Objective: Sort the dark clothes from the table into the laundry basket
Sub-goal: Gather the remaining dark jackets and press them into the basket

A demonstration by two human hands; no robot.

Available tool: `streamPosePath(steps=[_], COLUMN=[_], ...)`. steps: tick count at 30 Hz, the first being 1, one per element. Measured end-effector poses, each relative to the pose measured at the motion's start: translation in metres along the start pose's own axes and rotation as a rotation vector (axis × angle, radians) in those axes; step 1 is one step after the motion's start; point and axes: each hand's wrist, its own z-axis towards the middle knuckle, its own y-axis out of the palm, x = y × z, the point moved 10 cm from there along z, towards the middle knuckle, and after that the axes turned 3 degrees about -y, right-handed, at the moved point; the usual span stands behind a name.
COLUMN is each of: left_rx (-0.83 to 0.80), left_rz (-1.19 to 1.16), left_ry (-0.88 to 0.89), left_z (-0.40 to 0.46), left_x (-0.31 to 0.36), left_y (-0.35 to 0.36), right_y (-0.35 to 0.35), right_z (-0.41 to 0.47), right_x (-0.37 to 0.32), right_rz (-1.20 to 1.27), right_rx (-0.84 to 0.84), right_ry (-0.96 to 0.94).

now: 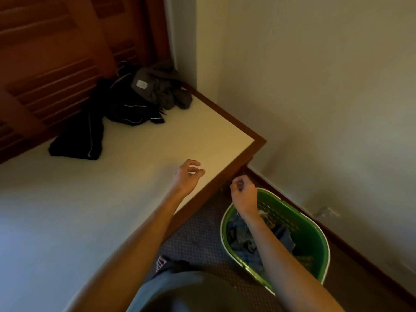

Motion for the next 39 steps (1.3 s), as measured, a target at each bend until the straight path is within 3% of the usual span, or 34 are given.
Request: streamPosePath(steps=[5, 11, 16, 31, 34, 39], left_rx=[0.096, 0.245, 0.337, 0.455, 0.468, 0.219], left_rz=[-0.036, -0.030, -0.060, -0.041, 0.004, 0.252], left_ry=[-0.024, -0.058, -0.072, -0.148, -0.255, -0.413], left_z=[0.024, 0.049, 0.075, 0.243, 0.292, 0.364], left_x=[-0.018, -0.036, -0.036, 0.017, 0.024, 0.030], left_y=[-0.105, -0.226, -0.286, -0.320, -0.319, -0.289], right_y=[0.088, 0.179, 0.224, 0.286, 0.288, 0.329], right_z=[0.033, 0.070, 0.112, 0.359, 0.409, 0.468], right_x=[-0.082, -0.153, -0.184, -0.242, -0.266, -0.283], right_rz=[-0.008, 0.061, 0.056, -0.147, -0.171, -0.157], right_rx=[-0.079, -0.162, -0.179, -0.269, -0.267, -0.441], right_ry=[-0.149, -0.167, -0.160, -0.165, -0.170, -0.159])
